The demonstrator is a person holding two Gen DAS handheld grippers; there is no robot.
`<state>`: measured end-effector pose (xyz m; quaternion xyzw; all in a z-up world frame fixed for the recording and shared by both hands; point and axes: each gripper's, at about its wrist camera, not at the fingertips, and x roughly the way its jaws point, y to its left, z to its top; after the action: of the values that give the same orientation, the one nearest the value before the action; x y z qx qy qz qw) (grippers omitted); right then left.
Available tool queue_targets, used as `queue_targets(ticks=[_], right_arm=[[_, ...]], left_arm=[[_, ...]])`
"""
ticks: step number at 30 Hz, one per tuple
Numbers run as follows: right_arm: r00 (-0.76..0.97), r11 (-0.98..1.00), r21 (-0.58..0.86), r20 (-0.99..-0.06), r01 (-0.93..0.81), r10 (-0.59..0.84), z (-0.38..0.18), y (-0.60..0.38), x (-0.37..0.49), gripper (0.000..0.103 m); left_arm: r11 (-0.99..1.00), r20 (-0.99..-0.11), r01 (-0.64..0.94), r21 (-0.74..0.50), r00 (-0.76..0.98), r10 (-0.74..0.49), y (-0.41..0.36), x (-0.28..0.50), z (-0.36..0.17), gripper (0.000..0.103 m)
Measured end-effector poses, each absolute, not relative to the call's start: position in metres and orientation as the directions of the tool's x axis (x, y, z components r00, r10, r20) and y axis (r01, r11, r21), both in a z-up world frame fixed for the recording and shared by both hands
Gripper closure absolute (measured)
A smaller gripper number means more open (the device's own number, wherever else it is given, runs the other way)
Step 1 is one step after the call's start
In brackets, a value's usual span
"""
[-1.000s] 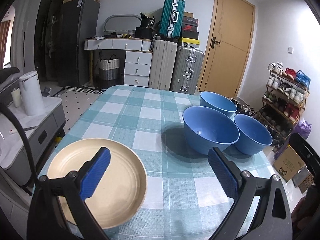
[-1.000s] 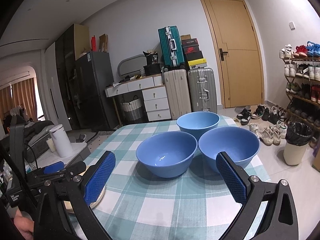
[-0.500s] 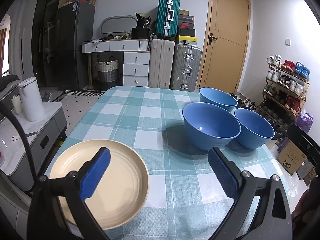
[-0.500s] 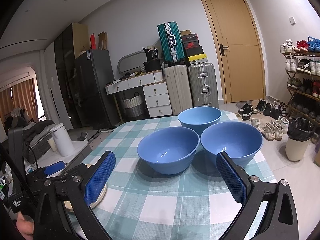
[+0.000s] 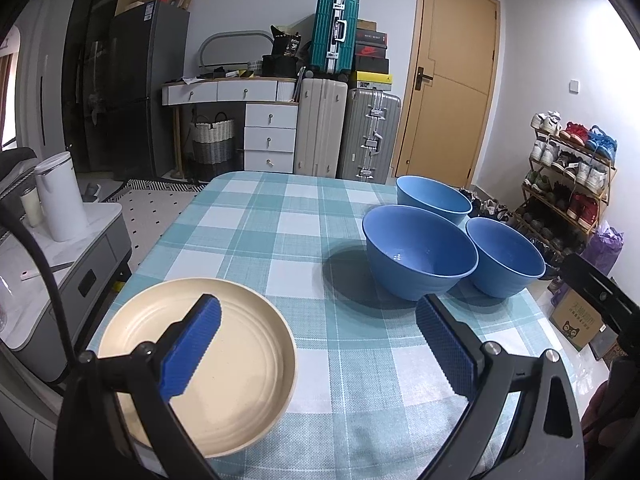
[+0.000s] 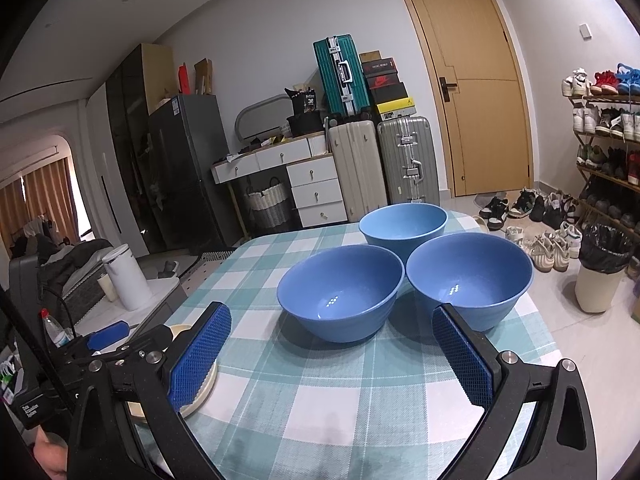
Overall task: Organize plates and bowls
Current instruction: 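Move the right gripper to the light-blue bowl nearest it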
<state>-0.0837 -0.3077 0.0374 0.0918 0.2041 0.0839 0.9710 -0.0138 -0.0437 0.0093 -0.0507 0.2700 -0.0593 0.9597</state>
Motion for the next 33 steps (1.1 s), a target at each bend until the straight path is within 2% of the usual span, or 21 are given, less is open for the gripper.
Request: queue_targets(ticks=[9, 15, 18, 23, 27, 33], right_arm=[[0.867, 0.949, 0.282, -0.426, -0.144, 0.258, 0.028, -0.311, -0.071, 0.001], [0.794, 0.877, 0.469, -0.492, -0.103, 0.356, 0.008, -0.329, -0.041, 0.001], [0.742, 0.812, 0.584, -0.540, -0.010, 0.397, -0.008, -0.340, -0.019, 0.001], [0.721, 0.710, 0.695, -0.549, 0.113, 0.423, -0.024, -0.354, 0.014, 0.001], [0.705, 0.674, 0.717, -0.570, 0.176, 0.423, -0.030, -0.355, 0.033, 0.001], [0.665, 0.697, 0.678, -0.634, 0.234, 0.394, -0.035, -0.346, 0.058, 0.001]], left_arm=[[0.987, -0.500, 0.089, -0.133, 0.854, -0.144, -0.042, -0.016, 0.013, 0.004], [0.986, -0.505, 0.076, -0.148, 0.852, -0.141, -0.034, -0.014, 0.014, 0.004], [0.984, -0.510, 0.064, -0.167, 0.848, -0.142, -0.028, -0.012, 0.013, 0.004], [0.976, -0.510, 0.049, -0.211, 0.847, -0.152, -0.015, -0.012, 0.013, 0.004], [0.970, -0.511, 0.045, -0.240, 0.844, -0.165, -0.009, -0.011, 0.012, 0.004], [0.968, -0.505, 0.049, -0.247, 0.846, -0.172, -0.005, -0.013, 0.014, 0.004]])
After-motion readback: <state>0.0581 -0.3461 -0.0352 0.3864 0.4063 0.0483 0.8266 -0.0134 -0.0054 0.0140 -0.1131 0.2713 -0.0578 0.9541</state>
